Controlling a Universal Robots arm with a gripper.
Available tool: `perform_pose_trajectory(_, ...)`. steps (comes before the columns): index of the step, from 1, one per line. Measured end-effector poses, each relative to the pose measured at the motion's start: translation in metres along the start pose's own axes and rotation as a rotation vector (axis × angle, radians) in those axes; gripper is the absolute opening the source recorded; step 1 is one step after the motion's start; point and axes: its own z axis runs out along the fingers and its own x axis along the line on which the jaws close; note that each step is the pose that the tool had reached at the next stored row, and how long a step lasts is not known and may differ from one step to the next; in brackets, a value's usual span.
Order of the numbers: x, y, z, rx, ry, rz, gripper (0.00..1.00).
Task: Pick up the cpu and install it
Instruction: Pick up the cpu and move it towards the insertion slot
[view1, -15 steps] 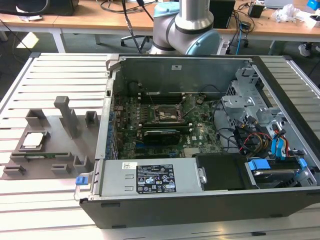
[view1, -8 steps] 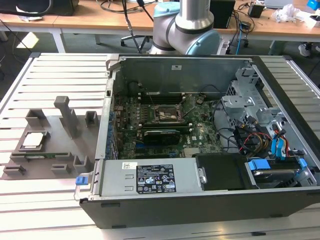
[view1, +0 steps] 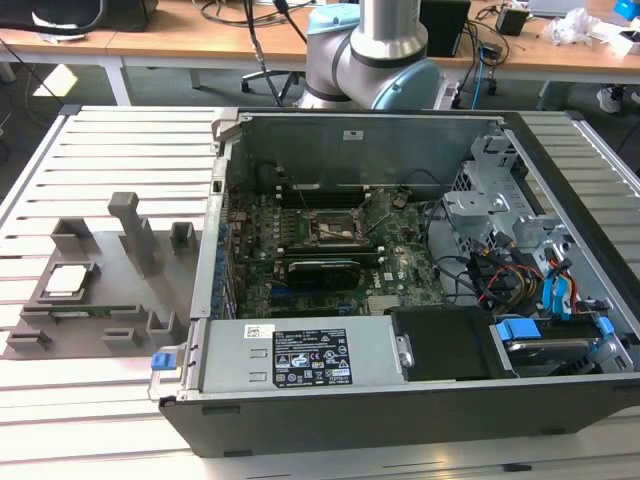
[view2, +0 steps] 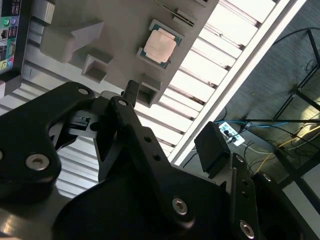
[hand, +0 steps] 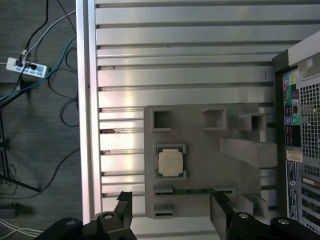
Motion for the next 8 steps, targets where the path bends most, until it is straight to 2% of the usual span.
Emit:
perform_pose_trajectory(2,0.0,-0.0001,0.003,-0.0001,-0.0002,0.0,0.72)
perform_pose_trajectory(4,0.0,-0.0001,0.0088,0.0,0.0001,0.0,0.72)
perform_pose_trajectory(8,0.0001,-0.0002,0.013,0.0,0.0,0.0,0.72)
